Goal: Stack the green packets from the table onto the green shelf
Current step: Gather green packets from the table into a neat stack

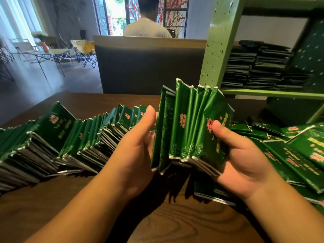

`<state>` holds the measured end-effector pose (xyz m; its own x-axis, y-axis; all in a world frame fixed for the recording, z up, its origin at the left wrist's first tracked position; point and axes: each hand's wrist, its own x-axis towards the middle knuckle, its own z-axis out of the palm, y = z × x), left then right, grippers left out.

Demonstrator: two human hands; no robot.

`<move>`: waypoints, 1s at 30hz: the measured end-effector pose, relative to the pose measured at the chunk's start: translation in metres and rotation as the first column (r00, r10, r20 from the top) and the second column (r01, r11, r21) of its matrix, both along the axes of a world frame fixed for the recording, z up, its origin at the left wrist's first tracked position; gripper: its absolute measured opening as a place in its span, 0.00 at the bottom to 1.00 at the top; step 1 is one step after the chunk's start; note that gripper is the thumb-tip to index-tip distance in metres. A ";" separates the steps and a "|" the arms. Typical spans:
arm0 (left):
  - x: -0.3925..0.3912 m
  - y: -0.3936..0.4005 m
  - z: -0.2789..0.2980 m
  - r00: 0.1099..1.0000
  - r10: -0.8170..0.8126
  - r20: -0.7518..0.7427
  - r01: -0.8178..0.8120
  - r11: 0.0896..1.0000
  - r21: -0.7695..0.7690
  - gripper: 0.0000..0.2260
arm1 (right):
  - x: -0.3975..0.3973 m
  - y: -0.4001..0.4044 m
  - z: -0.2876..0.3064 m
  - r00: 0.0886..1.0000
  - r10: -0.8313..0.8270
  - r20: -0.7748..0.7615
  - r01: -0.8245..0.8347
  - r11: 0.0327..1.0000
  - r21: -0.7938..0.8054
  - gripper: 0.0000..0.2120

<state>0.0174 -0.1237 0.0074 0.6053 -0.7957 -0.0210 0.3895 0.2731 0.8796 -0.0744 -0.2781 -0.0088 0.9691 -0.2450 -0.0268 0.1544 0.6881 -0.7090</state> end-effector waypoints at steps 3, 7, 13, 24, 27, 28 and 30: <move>0.003 -0.004 0.001 1.000 0.002 -0.020 -0.002 1.000 -0.012 0.25 | 0.001 -0.001 0.001 0.999 -0.037 -0.030 0.037 0.999 -0.021 0.37; 0.007 -0.007 -0.002 0.986 0.055 -0.157 -0.063 0.997 -0.047 0.28 | 0.003 0.000 -0.001 0.992 -0.100 -0.073 0.096 0.994 -0.059 0.41; 0.000 -0.001 -0.007 0.997 0.044 -0.057 -0.045 0.999 -0.009 0.10 | 0.003 0.005 -0.007 0.996 -0.065 -0.062 0.056 0.989 -0.136 0.37; 0.010 -0.008 -0.007 0.968 0.249 -0.025 -0.246 0.965 0.091 0.04 | 0.003 0.005 -0.005 0.955 -0.270 -0.124 0.234 0.940 -0.249 0.24; 0.011 -0.010 -0.003 0.957 0.285 -0.049 -0.284 0.958 0.041 0.12 | 0.003 0.006 -0.003 0.933 -0.331 -0.143 0.288 0.922 -0.258 0.25; 0.009 -0.009 -0.002 0.958 0.278 -0.064 -0.277 0.961 0.026 0.13 | 0.002 0.006 -0.002 0.927 -0.347 -0.139 0.305 0.917 -0.258 0.26; 0.008 -0.012 0.000 0.966 0.253 -0.058 -0.254 0.967 -0.004 0.08 | 0.002 0.005 -0.002 0.908 -0.397 -0.131 0.353 0.896 -0.271 0.28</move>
